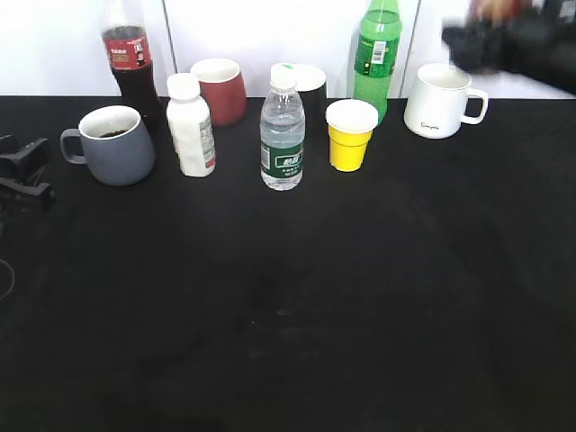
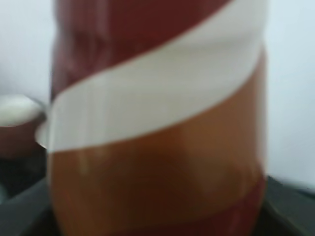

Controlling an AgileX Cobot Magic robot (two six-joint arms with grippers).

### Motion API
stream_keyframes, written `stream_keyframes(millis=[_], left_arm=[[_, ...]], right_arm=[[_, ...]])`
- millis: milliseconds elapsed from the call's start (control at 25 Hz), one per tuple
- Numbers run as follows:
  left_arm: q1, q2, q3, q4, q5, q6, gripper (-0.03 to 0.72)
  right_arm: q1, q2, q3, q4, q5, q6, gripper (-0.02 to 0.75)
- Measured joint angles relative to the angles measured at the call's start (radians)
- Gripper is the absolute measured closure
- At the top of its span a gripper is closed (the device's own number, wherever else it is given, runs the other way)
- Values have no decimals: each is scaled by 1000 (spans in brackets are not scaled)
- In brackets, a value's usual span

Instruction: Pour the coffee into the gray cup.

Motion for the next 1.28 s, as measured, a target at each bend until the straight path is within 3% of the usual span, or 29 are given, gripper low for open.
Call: stream_keyframes(millis=[200,360,640,920,1280], left_arm=[[0,0,0,0,0,-1,362],[0,0,0,0,0,-1,373],[0,0,0,0,0,-1,379],[0,0,0,11,0,-1,379],[0,0,0,12,0,-1,379]], right_arm=[[-7,258,-1,181,-257,-178,226],[-7,466,-57,221,-354,-223,226],[-7,630,-219,242,-332,-230,226],[-7,632,-221,240,-271,-230,137],[-7,597,-135,238,-317,-230,132]])
